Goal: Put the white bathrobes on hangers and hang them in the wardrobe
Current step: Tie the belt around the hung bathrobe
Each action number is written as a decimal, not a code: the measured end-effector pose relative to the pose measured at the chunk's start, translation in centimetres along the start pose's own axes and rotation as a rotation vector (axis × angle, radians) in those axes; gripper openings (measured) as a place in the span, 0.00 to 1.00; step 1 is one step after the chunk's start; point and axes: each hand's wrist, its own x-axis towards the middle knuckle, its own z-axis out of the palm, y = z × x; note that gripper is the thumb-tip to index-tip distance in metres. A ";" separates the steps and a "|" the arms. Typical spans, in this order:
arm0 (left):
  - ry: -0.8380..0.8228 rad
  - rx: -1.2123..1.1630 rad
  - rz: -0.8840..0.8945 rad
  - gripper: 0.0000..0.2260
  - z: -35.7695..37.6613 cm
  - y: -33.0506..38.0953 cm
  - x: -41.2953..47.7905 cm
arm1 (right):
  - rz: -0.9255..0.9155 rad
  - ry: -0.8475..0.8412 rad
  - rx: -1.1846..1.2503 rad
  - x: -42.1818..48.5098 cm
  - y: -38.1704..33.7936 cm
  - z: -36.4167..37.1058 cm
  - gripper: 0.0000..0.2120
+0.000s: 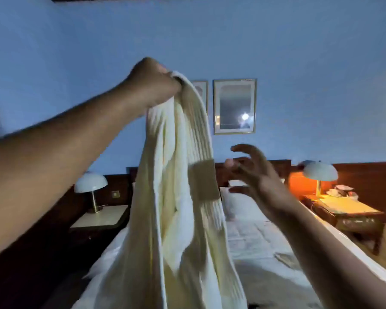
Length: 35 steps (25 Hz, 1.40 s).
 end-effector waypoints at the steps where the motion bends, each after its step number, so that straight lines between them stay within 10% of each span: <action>1: -0.049 0.001 -0.009 0.09 0.2 -1.2 -1.7 | 0.020 -0.128 -0.116 -2.2 1.2 2.5 0.17; 4: -0.199 -0.031 -0.100 0.14 0.8 -7.3 -8.5 | 0.041 -0.237 -0.584 -7.7 9.4 8.2 0.06; 10: -0.213 -0.060 -0.285 0.09 -2.4 -15.4 -15.2 | 0.408 -0.733 -0.382 -12.7 16.4 12.4 0.15; 12: -0.205 -0.068 -0.301 0.07 -2.9 -17.2 -17.1 | 0.467 -0.720 -0.379 -14.7 17.0 14.8 0.01; 18: -0.121 0.131 -0.291 0.06 -5.2 -27.0 -24.3 | 0.637 -0.357 -0.470 -14.9 21.5 15.1 0.16; 26: -0.499 -0.127 -0.694 0.08 0.2 -34.6 -35.7 | 0.859 -0.411 -0.381 -16.9 18.9 13.9 0.24; 31: -0.941 -0.514 -0.620 0.25 4.3 -28.8 -38.0 | 0.953 -0.523 -0.212 -16.4 17.9 13.5 0.16; 35: -0.808 -0.562 -0.507 0.17 7.8 -24.3 -38.1 | 0.962 -0.615 -0.052 -14.5 18.3 11.9 0.11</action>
